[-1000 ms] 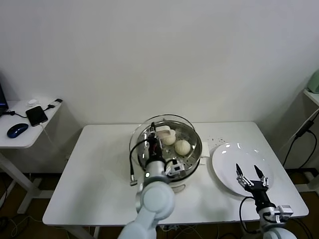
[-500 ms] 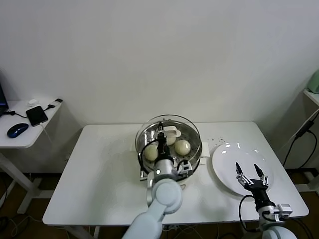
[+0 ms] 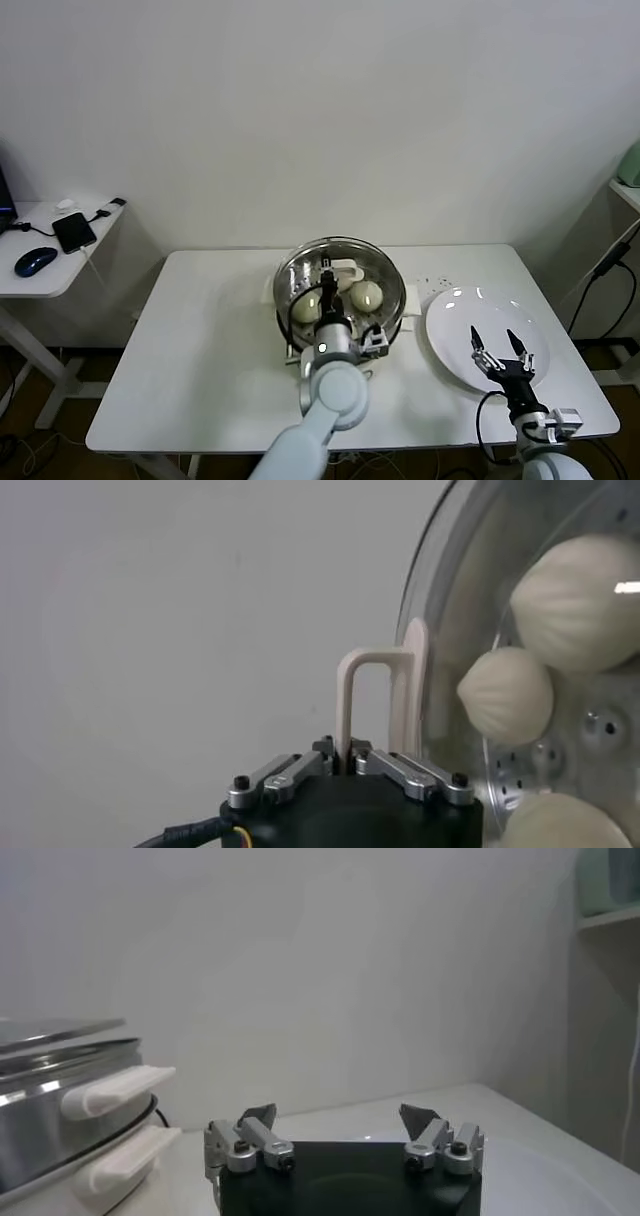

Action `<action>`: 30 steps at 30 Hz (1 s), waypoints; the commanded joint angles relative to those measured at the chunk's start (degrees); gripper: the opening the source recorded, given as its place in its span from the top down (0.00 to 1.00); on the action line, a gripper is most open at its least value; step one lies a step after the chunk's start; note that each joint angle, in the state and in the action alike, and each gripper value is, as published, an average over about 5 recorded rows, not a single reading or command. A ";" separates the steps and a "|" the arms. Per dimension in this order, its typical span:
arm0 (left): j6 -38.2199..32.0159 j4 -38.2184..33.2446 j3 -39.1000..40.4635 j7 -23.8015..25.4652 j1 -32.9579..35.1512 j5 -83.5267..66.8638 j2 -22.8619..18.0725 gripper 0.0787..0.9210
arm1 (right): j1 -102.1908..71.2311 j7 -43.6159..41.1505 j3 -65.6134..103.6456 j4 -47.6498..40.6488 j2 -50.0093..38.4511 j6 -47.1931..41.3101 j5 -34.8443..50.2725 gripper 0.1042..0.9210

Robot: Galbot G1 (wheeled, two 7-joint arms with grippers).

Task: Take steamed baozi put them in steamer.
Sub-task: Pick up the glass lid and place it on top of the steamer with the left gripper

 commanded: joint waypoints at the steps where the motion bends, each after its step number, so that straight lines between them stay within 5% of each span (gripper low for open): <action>1: 1.71 1.39 0.75 0.90 -0.16 -0.43 -2.80 0.90 | -0.16 -0.03 -0.09 -0.11 0.10 0.16 -0.02 0.12; 30: -1.31 2.63 -0.13 0.01 0.47 0.85 -2.80 0.90 | -0.11 -0.08 -0.32 -0.61 0.20 0.41 -0.02 0.12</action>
